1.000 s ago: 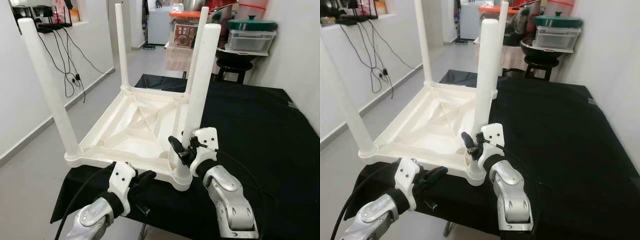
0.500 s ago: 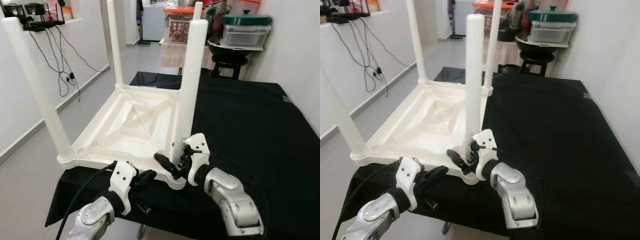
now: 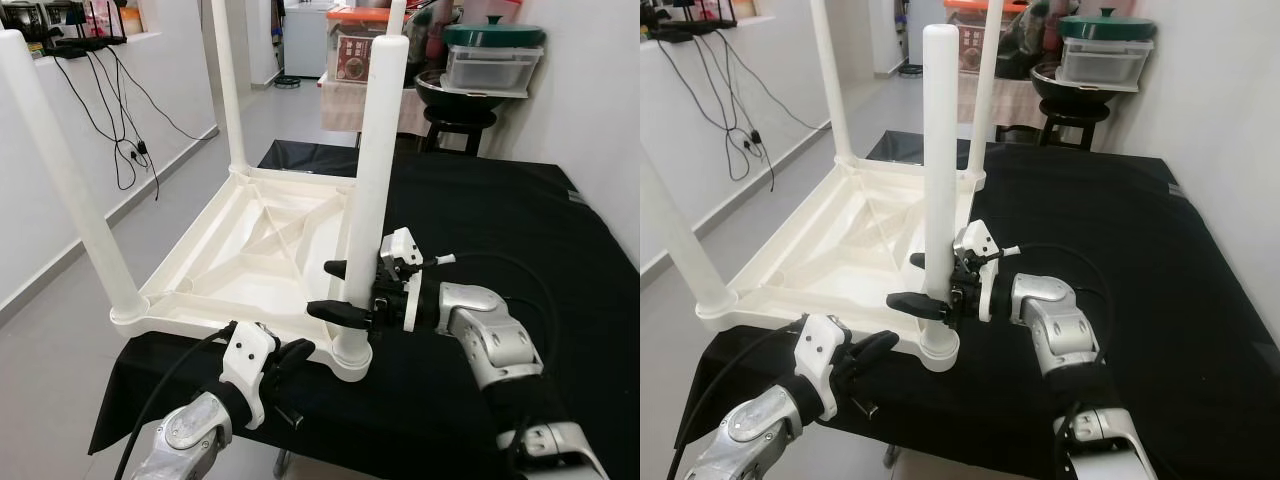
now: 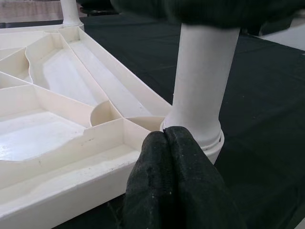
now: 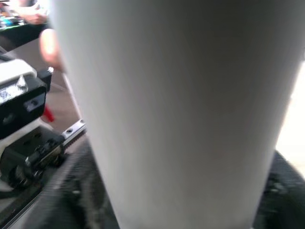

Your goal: Building children table

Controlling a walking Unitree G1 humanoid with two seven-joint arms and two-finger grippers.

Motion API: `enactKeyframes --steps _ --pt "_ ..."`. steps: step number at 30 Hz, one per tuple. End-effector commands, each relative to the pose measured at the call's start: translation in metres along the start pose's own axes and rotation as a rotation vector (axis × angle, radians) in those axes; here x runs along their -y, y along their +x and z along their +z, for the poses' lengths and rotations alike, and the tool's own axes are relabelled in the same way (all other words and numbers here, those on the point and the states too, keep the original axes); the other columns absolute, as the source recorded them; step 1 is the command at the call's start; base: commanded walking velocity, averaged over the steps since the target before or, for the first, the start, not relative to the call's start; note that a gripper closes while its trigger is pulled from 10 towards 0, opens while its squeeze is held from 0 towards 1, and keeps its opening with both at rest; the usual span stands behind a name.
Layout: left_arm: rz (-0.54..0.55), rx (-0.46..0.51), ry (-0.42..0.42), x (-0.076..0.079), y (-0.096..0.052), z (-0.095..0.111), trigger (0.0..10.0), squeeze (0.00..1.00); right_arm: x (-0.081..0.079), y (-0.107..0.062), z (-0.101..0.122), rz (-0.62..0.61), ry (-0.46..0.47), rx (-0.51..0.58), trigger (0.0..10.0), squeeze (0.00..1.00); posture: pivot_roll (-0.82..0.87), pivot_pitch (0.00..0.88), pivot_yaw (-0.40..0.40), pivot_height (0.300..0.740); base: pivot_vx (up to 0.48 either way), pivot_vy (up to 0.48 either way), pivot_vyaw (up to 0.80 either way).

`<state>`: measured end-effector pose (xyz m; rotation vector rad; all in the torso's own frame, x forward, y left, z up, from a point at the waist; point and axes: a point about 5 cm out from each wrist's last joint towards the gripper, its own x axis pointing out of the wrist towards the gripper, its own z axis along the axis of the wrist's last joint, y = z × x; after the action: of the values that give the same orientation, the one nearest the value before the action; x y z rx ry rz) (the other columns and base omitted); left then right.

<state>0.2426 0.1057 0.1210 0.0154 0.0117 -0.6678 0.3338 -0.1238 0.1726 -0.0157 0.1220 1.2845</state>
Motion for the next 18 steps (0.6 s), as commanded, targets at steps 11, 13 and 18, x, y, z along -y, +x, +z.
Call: enactKeyframes --steps 11,13,18 --pt "-0.002 0.005 0.001 0.002 0.0 0.0 10.0 0.0 0.011 -0.014 -0.003 -0.09 -0.038 0.033 0.0 0.0 -0.02 0.0 -0.05 0.74 0.0 0.0 0.0" --pt "-0.002 0.006 -0.001 0.002 -0.001 0.001 10.0 0.0 0.007 -0.015 -0.008 -0.198 -0.036 0.034 0.0 0.0 -0.03 0.0 -0.051 0.74 0.0 0.0 0.0" --pt "-0.003 0.006 -0.001 0.002 -0.002 0.001 10.0 0.0 0.002 -0.009 -0.02 -0.463 -0.041 0.003 0.0 0.0 -0.02 0.0 -0.056 0.74 0.0 0.0 0.0"
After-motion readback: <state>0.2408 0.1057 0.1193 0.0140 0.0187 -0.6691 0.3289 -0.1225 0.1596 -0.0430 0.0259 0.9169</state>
